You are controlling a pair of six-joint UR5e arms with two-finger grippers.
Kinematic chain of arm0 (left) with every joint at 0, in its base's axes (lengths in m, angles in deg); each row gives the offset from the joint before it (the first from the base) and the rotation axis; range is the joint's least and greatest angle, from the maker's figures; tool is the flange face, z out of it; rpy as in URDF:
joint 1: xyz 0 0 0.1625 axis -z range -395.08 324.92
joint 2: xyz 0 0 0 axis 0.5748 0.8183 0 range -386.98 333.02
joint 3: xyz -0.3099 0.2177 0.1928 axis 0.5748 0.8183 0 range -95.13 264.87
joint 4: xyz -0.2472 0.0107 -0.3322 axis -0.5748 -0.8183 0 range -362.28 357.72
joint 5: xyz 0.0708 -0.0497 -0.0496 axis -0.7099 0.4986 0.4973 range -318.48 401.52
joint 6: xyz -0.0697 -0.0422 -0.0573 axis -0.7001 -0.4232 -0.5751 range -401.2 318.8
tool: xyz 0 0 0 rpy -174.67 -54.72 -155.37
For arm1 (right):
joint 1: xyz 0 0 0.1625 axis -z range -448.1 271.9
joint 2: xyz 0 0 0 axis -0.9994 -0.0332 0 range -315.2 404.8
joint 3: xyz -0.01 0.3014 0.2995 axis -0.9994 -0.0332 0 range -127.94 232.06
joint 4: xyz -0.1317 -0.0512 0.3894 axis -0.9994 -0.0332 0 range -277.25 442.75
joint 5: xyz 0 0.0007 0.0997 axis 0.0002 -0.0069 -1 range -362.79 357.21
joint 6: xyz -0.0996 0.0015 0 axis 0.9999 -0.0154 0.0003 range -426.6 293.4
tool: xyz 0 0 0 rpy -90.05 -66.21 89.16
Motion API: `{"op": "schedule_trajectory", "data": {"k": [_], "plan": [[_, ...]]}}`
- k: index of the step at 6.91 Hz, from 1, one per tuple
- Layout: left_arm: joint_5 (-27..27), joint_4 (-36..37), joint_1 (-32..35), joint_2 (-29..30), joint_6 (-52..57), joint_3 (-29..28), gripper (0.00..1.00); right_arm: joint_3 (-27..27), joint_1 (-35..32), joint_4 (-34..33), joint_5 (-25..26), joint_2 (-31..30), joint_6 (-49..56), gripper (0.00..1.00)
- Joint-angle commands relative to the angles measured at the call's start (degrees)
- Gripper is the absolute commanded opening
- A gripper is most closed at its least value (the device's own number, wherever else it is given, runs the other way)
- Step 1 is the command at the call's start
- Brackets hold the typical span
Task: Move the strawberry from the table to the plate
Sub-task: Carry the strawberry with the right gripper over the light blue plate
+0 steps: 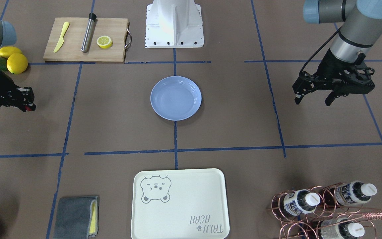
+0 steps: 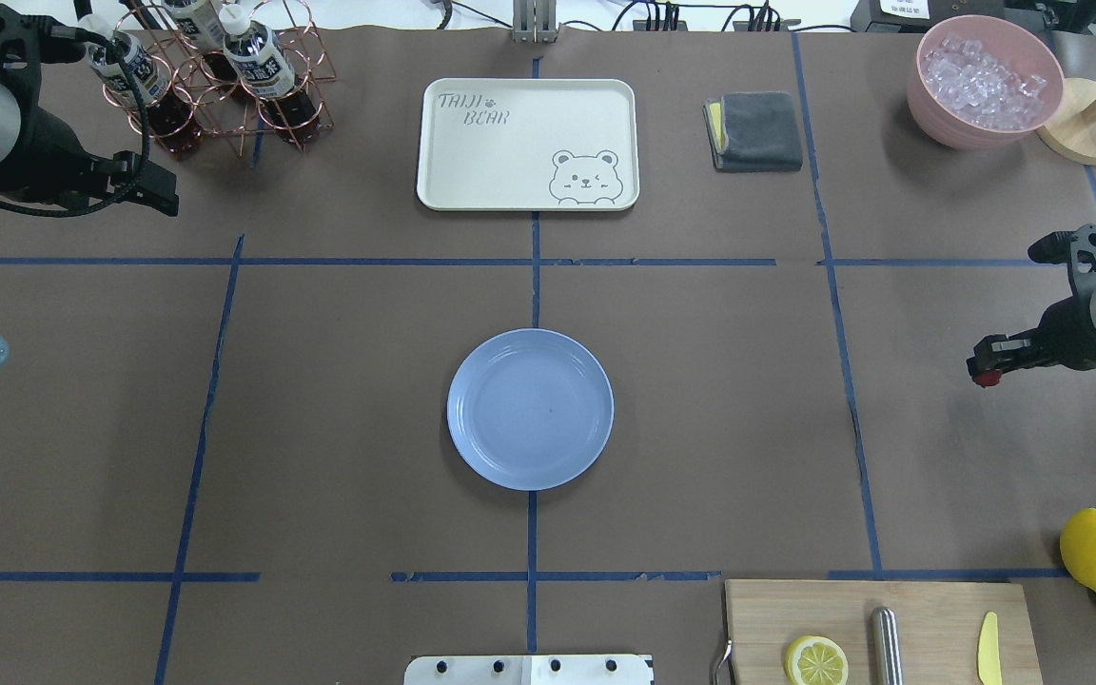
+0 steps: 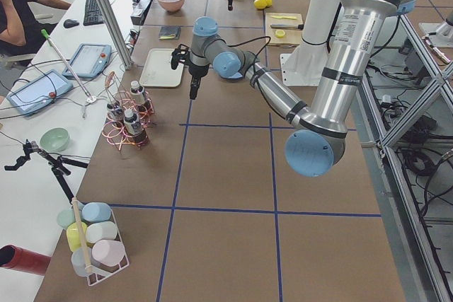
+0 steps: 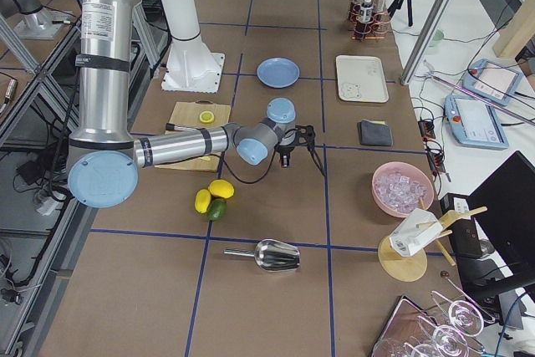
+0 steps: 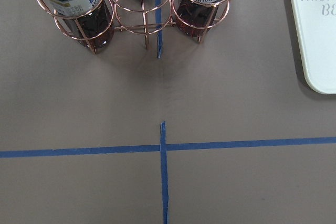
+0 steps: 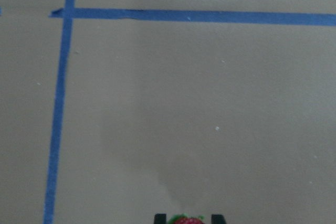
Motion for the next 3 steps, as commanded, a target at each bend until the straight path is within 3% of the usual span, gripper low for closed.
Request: {"op": "schedule_trajectory", "data": {"k": [1,3], "plan": [[0.0,0.0,3.1,-1.9,9.7,-1.8,1.0,2.3,1.7,-8.1,-1.2,8.9,-6.2,0.0],[0.4,-0.1,7.1,-2.7,16.9,-4.9,1.0,4.5,7.3,-20.4,-0.3,21.3,-16.6,0.0]]}}
